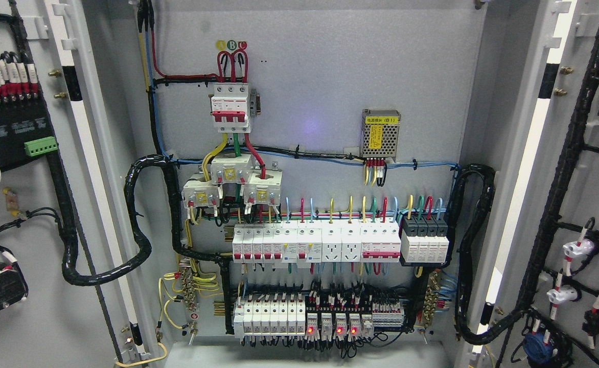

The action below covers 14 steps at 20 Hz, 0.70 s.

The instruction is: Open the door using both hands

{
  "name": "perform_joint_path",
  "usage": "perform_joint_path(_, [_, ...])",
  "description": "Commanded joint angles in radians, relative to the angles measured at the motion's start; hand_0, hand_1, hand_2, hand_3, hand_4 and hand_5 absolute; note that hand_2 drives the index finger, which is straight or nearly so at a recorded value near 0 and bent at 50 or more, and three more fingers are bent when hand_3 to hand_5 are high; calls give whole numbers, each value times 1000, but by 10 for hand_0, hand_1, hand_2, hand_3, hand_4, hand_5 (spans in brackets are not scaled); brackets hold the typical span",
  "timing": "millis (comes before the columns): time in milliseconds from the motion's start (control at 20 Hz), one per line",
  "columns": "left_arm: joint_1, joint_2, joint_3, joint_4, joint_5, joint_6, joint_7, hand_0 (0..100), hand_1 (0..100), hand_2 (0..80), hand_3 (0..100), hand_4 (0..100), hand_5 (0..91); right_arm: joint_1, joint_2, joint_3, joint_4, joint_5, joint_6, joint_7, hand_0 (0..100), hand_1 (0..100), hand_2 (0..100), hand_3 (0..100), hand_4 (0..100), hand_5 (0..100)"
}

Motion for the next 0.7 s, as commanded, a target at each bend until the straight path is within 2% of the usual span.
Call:
perform_joint_path(0, [-13,-44,-3,-32,-25,-2,26,0,0,0,0,0,0,-8,26,-6,88,14,20,-4,0,0,0,0,0,0])
perform_joint_path(351, [-19,-49,-1,-58,-25,-3,54,0,0,0,0,0,0,-10,52,-12,91,14,20,-4,0,0,0,0,0,0])
perform_joint_path(651, [-24,-50,-1,-59,-23,-3,34,0,0,0,0,0,0,-8,55,-14,84,14,15,-1,0,0,0,0,0,0])
